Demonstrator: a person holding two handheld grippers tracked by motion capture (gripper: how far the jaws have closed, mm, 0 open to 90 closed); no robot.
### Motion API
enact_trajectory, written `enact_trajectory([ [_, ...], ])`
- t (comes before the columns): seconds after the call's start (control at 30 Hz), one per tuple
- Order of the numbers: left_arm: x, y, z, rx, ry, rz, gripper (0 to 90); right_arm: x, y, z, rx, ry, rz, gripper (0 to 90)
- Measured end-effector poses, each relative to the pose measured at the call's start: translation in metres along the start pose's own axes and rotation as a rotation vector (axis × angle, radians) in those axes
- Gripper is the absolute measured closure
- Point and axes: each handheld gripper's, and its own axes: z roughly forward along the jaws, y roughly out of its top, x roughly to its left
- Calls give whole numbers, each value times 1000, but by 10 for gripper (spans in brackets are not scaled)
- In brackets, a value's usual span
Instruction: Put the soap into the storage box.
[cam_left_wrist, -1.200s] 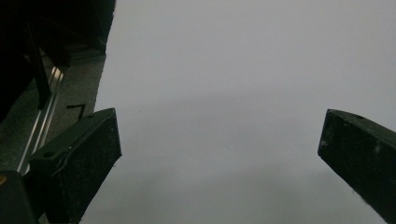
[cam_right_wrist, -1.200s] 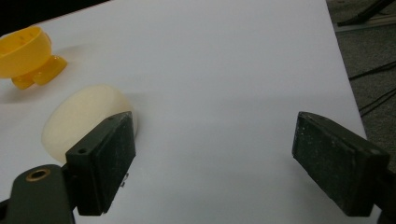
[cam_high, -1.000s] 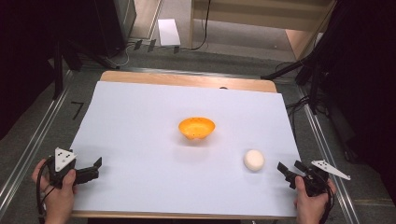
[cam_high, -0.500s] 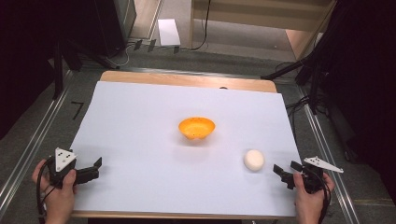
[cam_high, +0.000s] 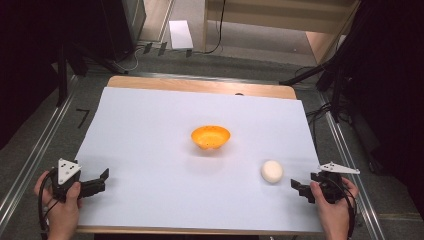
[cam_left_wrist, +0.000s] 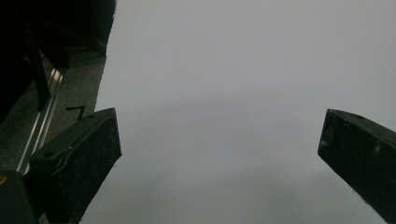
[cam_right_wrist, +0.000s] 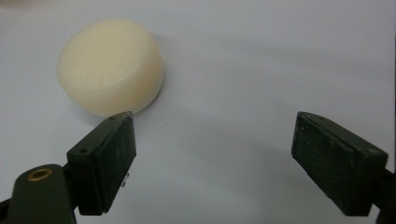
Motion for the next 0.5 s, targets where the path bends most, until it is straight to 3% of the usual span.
enact_trajectory([
  [0.23, 0, 0, -1, -4, 4, 11, 0, 9, 8, 5, 85, 3, -43, 145],
  [0.37, -1, 0, -1, -9, 9, 9, 2, 17, 15, 11, 137, 27, -76, 144],
  [0.5, -1, -1, -1, -17, 8, 4, 3, 22, 19, 16, 164, 26, -74, 137],
])
